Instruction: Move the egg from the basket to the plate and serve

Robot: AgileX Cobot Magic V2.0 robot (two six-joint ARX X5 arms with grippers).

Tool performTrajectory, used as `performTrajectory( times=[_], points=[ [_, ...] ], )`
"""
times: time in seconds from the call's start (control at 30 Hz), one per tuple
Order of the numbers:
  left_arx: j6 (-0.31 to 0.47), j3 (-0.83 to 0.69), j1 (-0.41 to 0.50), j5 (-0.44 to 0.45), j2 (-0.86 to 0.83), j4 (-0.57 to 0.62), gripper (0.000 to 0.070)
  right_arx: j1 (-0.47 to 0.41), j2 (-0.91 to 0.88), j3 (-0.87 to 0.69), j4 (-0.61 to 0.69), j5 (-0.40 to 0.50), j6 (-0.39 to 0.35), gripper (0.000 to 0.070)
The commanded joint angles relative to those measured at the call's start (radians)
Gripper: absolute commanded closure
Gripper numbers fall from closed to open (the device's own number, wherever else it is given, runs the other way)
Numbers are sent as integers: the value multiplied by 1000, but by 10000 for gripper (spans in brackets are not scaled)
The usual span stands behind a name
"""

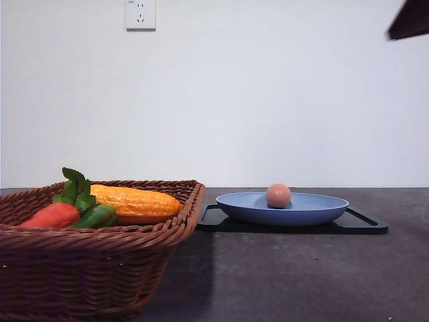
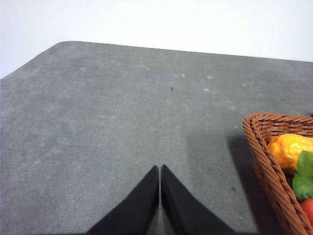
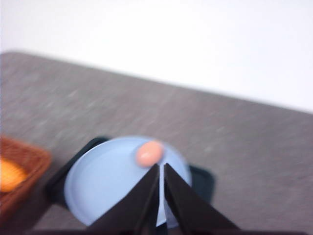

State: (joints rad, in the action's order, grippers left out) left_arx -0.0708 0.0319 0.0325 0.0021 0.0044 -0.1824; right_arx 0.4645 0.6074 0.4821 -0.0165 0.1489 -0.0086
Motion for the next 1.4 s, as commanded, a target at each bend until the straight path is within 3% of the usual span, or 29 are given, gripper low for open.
performTrajectory(
  times=[0.0,0.27,0.53,0.93,1.07,1.37],
  points=[
    [-7,-18,2,1,-2,-5,700,-33,-42,-44,-6,-32,-49,700],
    [-7,-18,2,1,-2,-5,700,-251,-328,-279,13,-198,-47,700],
    [-7,-18,2,1,-2,-5,700,-380,-529,-453,36,-285,-24,700],
    [-7,-18,2,1,-2,-5,700,-394,-603,-474,-154,-312,1,700],
    [-7,-18,2,1,-2,-5,700,-390,-604,-473,-150,-315,99,700],
    [-7,-18,2,1,-2,-5,700,-389,-604,-473,-142,-305,106,700]
  ],
)
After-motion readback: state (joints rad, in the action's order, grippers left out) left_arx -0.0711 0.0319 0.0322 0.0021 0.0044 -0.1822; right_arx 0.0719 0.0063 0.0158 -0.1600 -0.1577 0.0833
